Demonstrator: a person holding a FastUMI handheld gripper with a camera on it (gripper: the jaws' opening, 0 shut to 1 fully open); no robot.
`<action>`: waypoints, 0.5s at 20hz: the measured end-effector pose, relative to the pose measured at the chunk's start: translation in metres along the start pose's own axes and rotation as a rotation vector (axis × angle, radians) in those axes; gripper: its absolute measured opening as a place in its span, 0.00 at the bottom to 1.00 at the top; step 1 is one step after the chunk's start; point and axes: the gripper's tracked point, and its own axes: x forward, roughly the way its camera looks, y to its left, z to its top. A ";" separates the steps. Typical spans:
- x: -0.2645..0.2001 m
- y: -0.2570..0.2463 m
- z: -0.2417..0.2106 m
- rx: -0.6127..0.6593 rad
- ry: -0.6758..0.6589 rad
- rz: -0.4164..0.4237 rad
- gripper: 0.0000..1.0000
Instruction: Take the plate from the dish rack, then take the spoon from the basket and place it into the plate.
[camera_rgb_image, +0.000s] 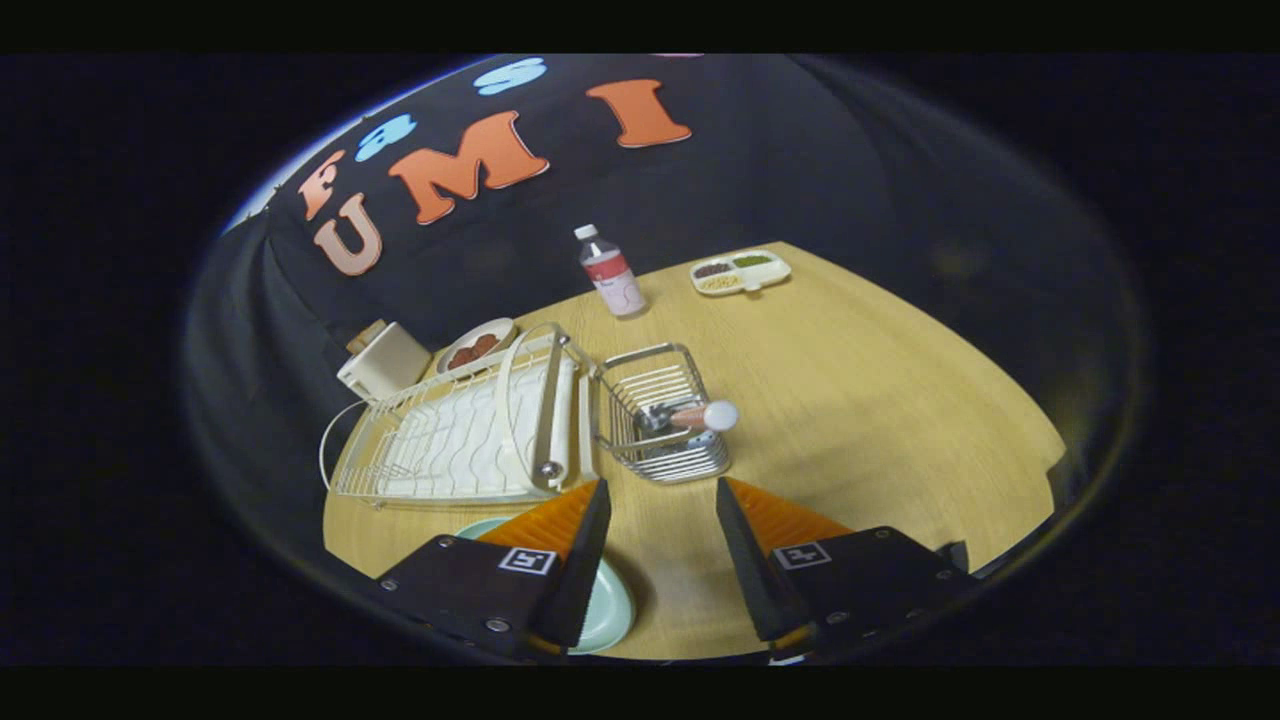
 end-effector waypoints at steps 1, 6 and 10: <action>0.002 -0.004 0.009 -0.015 -0.033 -0.017 0.64; 0.009 -0.009 0.025 -0.074 -0.083 -0.043 0.56; 0.003 0.003 0.025 -0.198 -0.105 -0.044 0.45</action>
